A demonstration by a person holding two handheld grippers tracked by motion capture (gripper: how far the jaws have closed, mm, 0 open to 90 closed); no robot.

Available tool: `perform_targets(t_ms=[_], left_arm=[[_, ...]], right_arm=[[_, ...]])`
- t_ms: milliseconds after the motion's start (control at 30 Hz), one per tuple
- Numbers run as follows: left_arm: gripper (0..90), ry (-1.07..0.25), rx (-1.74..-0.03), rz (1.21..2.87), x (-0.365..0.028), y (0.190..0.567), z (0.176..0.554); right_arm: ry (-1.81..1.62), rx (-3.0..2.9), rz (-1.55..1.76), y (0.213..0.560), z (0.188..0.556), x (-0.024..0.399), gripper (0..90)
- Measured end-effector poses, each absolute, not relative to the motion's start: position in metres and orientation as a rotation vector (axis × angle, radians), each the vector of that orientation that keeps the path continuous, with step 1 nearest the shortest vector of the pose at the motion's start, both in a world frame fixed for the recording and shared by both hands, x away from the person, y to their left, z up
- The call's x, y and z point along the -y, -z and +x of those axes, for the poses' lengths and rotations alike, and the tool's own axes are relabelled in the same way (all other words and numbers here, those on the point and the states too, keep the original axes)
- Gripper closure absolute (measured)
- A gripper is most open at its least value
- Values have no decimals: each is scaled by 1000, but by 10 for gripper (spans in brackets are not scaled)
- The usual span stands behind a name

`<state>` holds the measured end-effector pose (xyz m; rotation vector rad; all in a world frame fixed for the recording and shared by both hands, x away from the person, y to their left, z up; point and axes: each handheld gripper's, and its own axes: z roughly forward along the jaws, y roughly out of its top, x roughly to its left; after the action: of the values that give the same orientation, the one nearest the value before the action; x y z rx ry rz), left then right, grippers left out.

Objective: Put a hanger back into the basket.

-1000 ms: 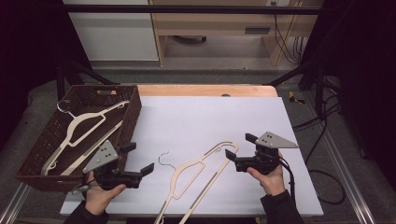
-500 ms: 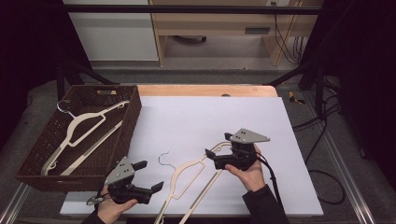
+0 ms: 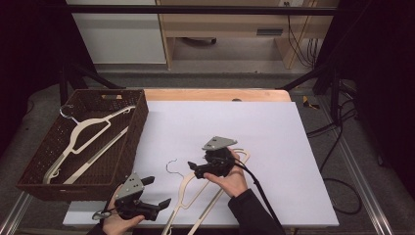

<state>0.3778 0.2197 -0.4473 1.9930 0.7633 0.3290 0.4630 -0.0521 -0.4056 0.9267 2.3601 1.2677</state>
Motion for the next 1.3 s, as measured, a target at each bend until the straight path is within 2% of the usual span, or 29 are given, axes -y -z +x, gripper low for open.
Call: perform_targets(t_ms=[167, 267, 300, 833, 1033, 1300], left_arm=[[63, -316, -781, 1992, -223, 452, 380], [64, -314, -780, 1998, -223, 454, 381], [64, -311, -784, 2001, -224, 456, 382], [68, -301, -800, 2008, -224, 462, 387], [69, -300, -808, 2002, -225, 462, 387], [71, -298, -811, 2002, -225, 462, 387]], right_arm=[[-1202, -2457, 906, 422, 469, 18, 312], [-1194, -2485, 895, 427, 471, 11, 347], [-1177, -2505, 903, 433, 472, 5, 390], [-1005, -2653, 936, 468, 487, -18, 734], [-987, -2649, 921, 470, 486, -21, 815], [-921, -2665, 892, 468, 481, -25, 876]])
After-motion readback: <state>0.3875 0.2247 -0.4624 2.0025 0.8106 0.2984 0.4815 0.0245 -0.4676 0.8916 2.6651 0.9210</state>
